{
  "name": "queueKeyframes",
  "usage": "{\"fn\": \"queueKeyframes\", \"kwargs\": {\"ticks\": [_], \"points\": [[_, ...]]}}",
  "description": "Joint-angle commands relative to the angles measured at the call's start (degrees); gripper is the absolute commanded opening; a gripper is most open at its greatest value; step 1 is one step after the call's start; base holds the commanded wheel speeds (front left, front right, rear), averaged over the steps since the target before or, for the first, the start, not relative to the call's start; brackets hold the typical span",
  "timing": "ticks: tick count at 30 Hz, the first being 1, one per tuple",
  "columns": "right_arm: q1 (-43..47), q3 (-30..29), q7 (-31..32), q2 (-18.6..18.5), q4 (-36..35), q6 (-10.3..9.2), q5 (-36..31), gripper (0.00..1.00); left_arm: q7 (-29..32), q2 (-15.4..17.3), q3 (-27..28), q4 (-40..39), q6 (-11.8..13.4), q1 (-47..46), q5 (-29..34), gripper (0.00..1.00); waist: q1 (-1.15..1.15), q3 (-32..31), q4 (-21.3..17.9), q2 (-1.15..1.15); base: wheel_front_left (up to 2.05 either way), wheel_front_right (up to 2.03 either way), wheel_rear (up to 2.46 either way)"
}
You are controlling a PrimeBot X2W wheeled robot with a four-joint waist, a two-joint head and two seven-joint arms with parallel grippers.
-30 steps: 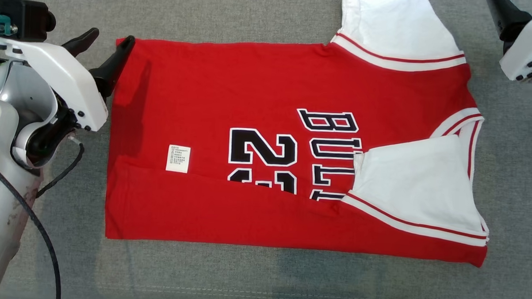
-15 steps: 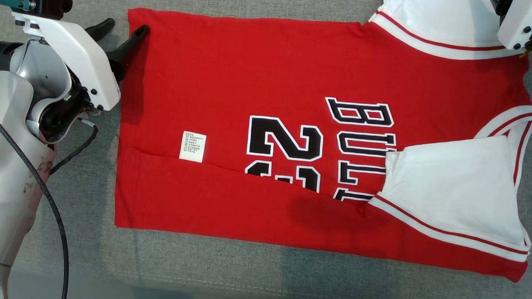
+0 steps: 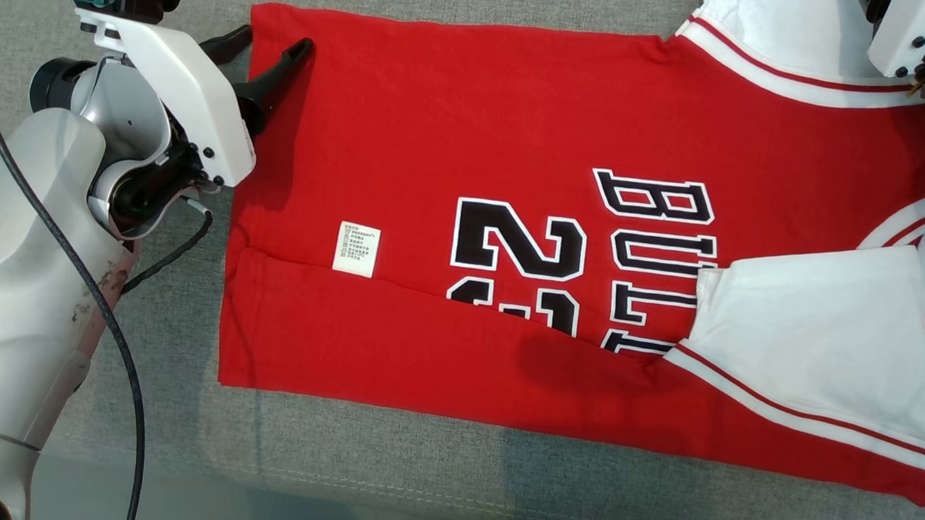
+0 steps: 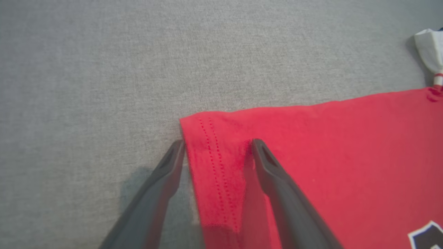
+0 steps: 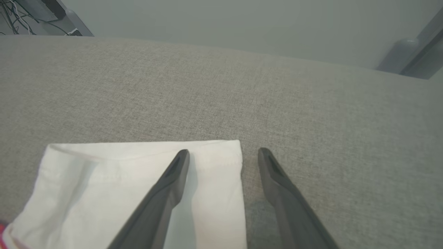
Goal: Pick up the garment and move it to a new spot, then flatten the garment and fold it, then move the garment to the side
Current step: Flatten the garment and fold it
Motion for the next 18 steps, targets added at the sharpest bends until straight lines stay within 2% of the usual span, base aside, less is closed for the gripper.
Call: {"fn": "queueKeyframes", "kwargs": {"ticks": [1, 4, 6, 7, 8, 9, 10, 18], "points": [[0.13, 0.56, -0.44, 0.47, -0.50, 0.01, 0.76, 1.00, -0.36, 2.96, 1.31, -0.51, -0.41, -2.36, -0.72, 1.00, -0.01, 0.02, -0.02, 0.00, 0.00, 0.00, 0.00], [-0.40, 1.91, -0.38, 0.68, 0.18, 0.01, 1.78, 1.00, -0.41, 2.92, 0.05, 0.33, -0.41, -2.94, -2.25, 1.00, -0.01, 0.12, -0.15, 0.00, 0.00, 0.00, 0.00], [-0.86, 2.68, -0.35, 0.74, 0.36, 0.01, 2.60, 0.41, -0.43, 3.02, -0.65, 0.60, -0.41, -3.37, -3.42, 1.00, -0.01, 0.38, -0.27, 0.00, 0.00, 0.00, 0.00], [-1.15, 2.91, -0.52, 0.70, 0.42, 0.01, 3.02, 0.00, -0.64, 3.10, -0.98, 0.52, -0.41, -3.67, -3.87, 0.71, -0.01, 0.59, -0.31, 0.00, 0.00, 0.00, 0.00], [-1.27, 3.32, -0.62, 0.61, 0.46, 0.01, 3.35, 0.00, -1.20, 3.10, -1.30, 0.25, -0.41, -3.90, -4.39, 0.41, -0.01, 0.68, -0.32, 0.00, 0.00, 0.00, 0.00], [-1.28, 3.71, -0.73, 0.52, 0.39, 0.01, 3.79, 0.00, -1.62, 3.12, -1.64, 0.09, -0.41, -4.04, -4.95, 0.15, -0.01, 0.68, -0.35, 0.00, 0.00, 0.00, 0.00], [-1.28, 3.90, -1.21, 0.35, 0.23, 0.01, 4.33, 0.00, -2.27, 3.25, -1.89, 0.02, -0.41, -4.25, -5.30, 0.00, -0.01, 0.66, -0.37, 0.00, 0.00, 0.00, 0.00], [-0.75, 4.40, -4.52, -2.01, -2.47, 0.01, 10.47, 0.00, -5.43, 4.95, -3.84, 0.14, -0.41, -5.52, -8.21, 0.00, -0.01, 0.13, -0.85, 0.00, 0.00, 0.00, 0.00]]}}
